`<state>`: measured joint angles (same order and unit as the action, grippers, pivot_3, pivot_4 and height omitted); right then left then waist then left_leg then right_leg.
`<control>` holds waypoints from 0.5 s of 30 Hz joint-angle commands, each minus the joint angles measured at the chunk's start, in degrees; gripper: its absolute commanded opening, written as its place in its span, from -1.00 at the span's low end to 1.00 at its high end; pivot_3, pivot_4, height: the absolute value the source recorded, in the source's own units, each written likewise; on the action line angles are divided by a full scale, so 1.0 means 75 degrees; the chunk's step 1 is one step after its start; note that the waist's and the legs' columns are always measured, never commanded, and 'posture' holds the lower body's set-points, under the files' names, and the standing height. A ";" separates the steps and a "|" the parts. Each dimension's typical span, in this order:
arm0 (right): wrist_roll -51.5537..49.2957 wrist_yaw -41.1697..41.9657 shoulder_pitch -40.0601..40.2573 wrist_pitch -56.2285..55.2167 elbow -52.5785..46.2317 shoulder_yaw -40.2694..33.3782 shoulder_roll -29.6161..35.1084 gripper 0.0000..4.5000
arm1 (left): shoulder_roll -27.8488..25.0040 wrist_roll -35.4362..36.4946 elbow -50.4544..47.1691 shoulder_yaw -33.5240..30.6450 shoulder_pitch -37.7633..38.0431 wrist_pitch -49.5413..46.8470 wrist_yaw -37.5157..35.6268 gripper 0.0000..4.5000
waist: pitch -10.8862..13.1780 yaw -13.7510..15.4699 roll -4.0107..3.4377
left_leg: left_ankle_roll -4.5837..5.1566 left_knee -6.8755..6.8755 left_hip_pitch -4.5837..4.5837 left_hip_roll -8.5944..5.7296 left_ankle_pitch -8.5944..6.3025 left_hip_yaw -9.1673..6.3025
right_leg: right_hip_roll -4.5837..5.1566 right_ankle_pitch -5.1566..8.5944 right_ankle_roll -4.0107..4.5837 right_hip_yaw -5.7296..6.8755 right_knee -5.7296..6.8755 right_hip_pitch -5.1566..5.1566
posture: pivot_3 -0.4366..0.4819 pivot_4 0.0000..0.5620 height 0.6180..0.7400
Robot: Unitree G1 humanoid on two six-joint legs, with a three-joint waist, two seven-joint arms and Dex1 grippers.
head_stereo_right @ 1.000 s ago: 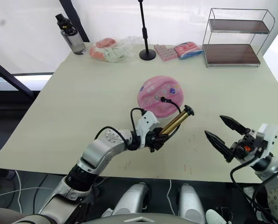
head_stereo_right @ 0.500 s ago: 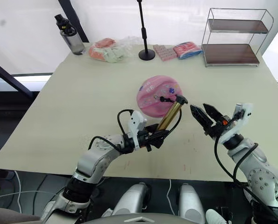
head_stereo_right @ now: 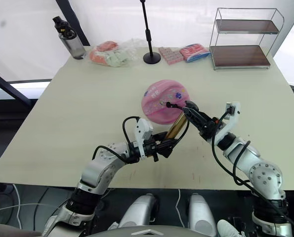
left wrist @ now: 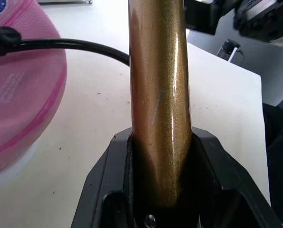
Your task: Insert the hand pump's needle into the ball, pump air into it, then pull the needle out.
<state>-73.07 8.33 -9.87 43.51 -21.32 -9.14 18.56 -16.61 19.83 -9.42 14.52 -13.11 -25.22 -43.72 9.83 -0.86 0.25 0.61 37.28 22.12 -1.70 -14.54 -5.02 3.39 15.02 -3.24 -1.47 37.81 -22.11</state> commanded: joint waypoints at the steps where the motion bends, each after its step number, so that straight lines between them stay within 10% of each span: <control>1: 0.0136 -0.0029 -0.0273 -0.0179 -0.0112 0.0028 -0.0207 1.00 | 0.0040 0.0001 -0.0110 -0.0009 -0.0040 0.0251 -0.0072 -0.52 | 0.0000 0.0001 0.0000 | 0.0000 0.0000 0.0000 0.0000 0.0000 -0.0002 | -0.0002 0.0000 0.0000 0.0001 0.0000 0.0000 | -0.05 -0.47 1.00; 15: 0.0550 0.0025 -0.0813 -0.0220 0.0074 0.0144 -0.0707 1.00 | 0.0184 -0.0089 0.0003 0.0000 -0.0062 0.0300 -0.0028 -0.52 | 0.0000 -0.0003 0.0000 | 0.0000 -0.0001 0.0004 0.0002 0.0000 -0.0001 | -0.0007 0.0000 0.0000 -0.0002 0.0006 -0.0012 | -0.05 -0.47 1.00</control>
<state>-68.48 7.94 -14.81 42.35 -19.21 -8.17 13.55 -15.49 19.21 -8.33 14.60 -13.12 -24.40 -43.74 9.83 -0.88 0.25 0.61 37.27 22.16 -1.69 -14.54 -5.02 3.33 15.02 -3.24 -1.50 37.85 -22.21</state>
